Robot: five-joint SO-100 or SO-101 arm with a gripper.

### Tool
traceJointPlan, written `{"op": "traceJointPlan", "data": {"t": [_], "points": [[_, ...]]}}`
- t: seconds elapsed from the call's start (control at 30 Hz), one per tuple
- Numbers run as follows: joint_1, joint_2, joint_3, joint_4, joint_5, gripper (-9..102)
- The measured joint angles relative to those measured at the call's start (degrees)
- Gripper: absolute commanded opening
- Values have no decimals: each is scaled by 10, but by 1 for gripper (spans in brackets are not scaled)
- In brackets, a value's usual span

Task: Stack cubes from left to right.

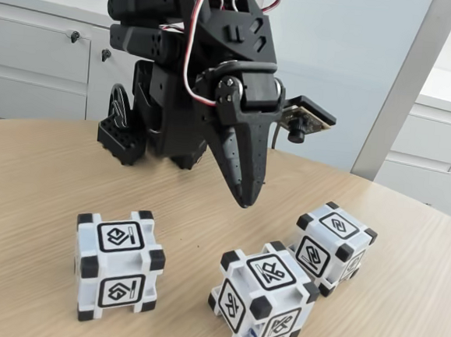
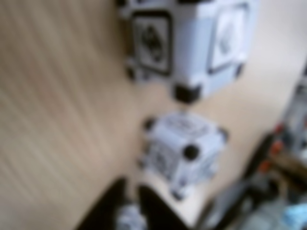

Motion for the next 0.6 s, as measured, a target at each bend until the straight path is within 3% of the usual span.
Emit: {"op": "traceJointPlan", "data": {"t": [0.6], "points": [[0, 0, 0, 0, -7, 0]]}}
